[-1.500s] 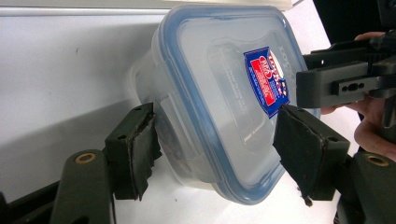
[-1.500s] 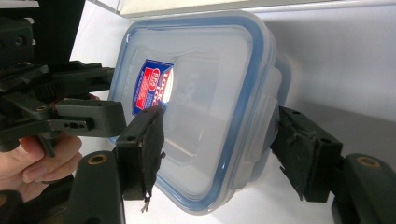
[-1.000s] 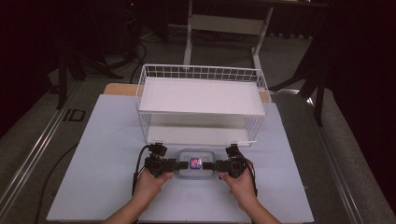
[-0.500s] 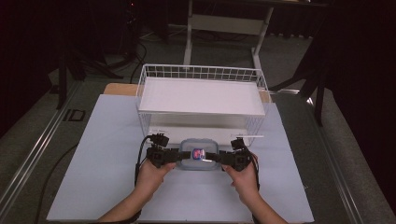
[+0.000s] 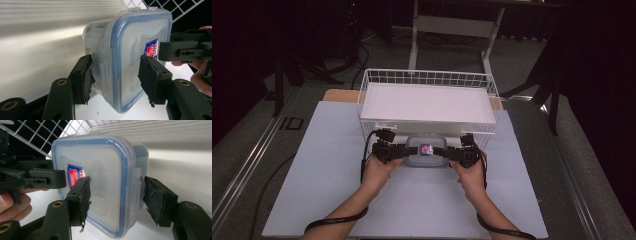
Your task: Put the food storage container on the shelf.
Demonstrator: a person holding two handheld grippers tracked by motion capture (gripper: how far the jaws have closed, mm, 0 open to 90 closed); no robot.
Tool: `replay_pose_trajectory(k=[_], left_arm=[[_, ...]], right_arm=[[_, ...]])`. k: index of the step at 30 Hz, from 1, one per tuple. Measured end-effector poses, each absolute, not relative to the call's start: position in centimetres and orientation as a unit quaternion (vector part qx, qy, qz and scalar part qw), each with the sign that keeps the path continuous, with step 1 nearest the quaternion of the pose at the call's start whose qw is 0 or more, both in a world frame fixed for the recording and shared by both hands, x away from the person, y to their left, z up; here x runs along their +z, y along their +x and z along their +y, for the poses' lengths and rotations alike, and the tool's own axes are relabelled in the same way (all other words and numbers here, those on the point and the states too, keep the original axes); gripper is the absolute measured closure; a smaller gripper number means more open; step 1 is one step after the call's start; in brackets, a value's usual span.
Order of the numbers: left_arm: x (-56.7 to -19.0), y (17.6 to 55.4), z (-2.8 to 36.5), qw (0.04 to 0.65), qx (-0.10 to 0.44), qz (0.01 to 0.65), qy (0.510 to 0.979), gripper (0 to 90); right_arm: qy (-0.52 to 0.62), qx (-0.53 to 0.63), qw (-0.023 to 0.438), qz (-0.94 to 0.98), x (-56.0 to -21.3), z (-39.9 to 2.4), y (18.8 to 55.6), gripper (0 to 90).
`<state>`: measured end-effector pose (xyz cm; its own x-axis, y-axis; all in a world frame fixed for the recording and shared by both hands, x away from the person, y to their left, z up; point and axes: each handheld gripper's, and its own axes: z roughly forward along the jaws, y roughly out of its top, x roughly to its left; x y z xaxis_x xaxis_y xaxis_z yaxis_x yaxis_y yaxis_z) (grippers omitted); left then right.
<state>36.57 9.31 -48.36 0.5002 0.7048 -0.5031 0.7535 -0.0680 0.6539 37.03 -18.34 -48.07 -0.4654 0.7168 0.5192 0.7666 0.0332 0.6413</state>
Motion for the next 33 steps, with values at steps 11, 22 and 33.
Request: replay_pose_trajectory(k=[11,22,33], left_arm=[[-50.5,37.9,8.9,0.464,-0.017,0.498,0.732,46.1],[-50.9,38.5,9.0,0.476,-0.021,0.500,0.723,45.5],[-51.8,38.7,8.3,0.498,0.020,0.480,0.722,33.6]], right_arm=[[-0.533,-0.459,0.030,-0.711,-50.1,-18.5,38.6,39.7],[-0.541,-0.466,0.028,-0.700,-50.4,-18.4,39.3,39.4],[-0.541,-0.470,0.010,-0.697,-50.9,-17.9,39.6,31.6]])
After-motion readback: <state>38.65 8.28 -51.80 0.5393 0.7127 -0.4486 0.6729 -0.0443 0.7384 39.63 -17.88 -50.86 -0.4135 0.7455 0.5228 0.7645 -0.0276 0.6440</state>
